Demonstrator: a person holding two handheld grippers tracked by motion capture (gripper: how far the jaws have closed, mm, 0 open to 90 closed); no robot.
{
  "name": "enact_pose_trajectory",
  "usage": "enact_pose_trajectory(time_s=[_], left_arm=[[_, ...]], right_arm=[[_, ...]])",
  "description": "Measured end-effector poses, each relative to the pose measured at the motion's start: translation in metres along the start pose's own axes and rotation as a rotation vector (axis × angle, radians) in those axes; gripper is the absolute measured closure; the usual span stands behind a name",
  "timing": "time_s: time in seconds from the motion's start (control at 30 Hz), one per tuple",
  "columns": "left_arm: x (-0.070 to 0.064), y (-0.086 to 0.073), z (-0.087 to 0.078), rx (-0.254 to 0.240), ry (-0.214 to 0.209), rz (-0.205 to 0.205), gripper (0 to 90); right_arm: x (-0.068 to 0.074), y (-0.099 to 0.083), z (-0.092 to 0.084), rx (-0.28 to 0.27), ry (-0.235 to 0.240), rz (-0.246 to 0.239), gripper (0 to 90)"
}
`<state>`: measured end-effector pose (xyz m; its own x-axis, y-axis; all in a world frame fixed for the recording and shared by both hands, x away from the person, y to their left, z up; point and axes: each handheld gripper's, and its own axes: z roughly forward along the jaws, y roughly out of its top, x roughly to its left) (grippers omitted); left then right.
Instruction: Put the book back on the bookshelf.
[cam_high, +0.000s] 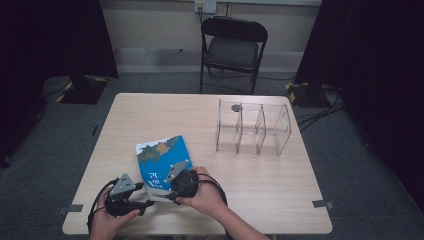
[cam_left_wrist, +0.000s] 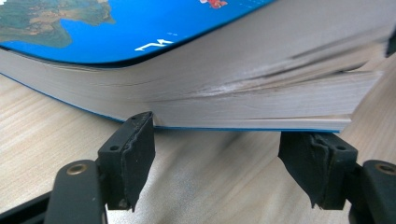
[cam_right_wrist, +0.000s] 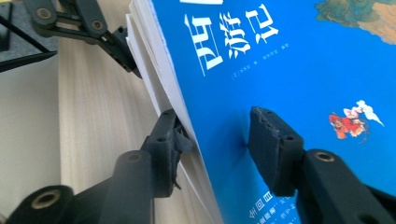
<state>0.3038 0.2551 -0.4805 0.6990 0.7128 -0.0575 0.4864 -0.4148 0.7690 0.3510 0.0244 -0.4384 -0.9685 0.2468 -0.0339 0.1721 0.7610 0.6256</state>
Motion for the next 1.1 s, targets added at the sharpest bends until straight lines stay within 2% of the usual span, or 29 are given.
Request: enact_pose_trajectory(time_s=[0.03,0.1,0.13,0.17,0.23,0.37,0.5,0.57,0.67,0.73,0.83,0.9,0.93,1.0,1.1], left_arm=[[0.000,0.000,0.000,0.002,-0.001,-0.004,26.8],[0.000,-0.001,0.001,0.005,-0.005,-0.009,26.8],[-0.001,-0.001,0.001,0.004,-0.010,-0.020,26.8],[0.000,-0.001,0.001,0.005,-0.004,-0.008,26.8],[-0.001,0.000,0.002,0.004,-0.011,-0.020,26.8],[-0.002,0.001,0.000,0.005,-0.014,-0.003,27.4],[-0.003,0.003,0.001,0.004,-0.018,0.010,27.8],[-0.003,0.003,0.001,0.007,-0.017,-0.001,27.7],[-0.003,0.003,0.001,0.008,-0.024,0.004,27.7],[-0.003,0.004,0.001,0.008,-0.024,0.007,27.7],[-0.002,0.004,0.001,0.014,-0.024,0.012,27.6],[-0.002,0.004,0.001,0.019,-0.020,0.013,27.6],[-0.002,0.004,0.002,0.006,-0.033,-0.008,27.6],[-0.001,0.005,0.000,0.000,-0.034,-0.015,27.1],[-0.001,0.008,-0.003,-0.035,-0.030,-0.021,27.6]], right_arm=[[-0.001,-0.001,0.000,-0.008,0.011,-0.007,52.3],[-0.002,-0.003,0.000,-0.004,0.057,0.027,44.4],[-0.001,-0.005,0.001,-0.038,0.088,0.056,41.2],[-0.001,-0.006,0.001,-0.043,0.086,0.049,40.4],[0.001,-0.008,0.003,-0.047,0.064,0.011,38.4],[0.003,-0.012,0.010,-0.074,0.014,-0.038,32.2],[0.007,-0.017,0.018,-0.097,-0.064,-0.094,28.0],[0.010,-0.019,0.022,-0.098,-0.101,-0.114,26.8],[0.013,-0.020,0.028,-0.098,-0.153,-0.178,25.3],[0.014,-0.020,0.031,-0.099,-0.166,-0.198,22.6],[0.016,-0.021,0.035,-0.111,-0.206,-0.230,24.8],[0.017,-0.021,0.037,-0.124,-0.208,-0.209,25.7],[0.016,-0.021,0.037,-0.127,-0.203,-0.208,26.3],[0.014,-0.019,0.034,-0.113,-0.191,-0.210,32.5],[0.014,-0.017,0.029,-0.119,-0.187,-0.201,44.4]])
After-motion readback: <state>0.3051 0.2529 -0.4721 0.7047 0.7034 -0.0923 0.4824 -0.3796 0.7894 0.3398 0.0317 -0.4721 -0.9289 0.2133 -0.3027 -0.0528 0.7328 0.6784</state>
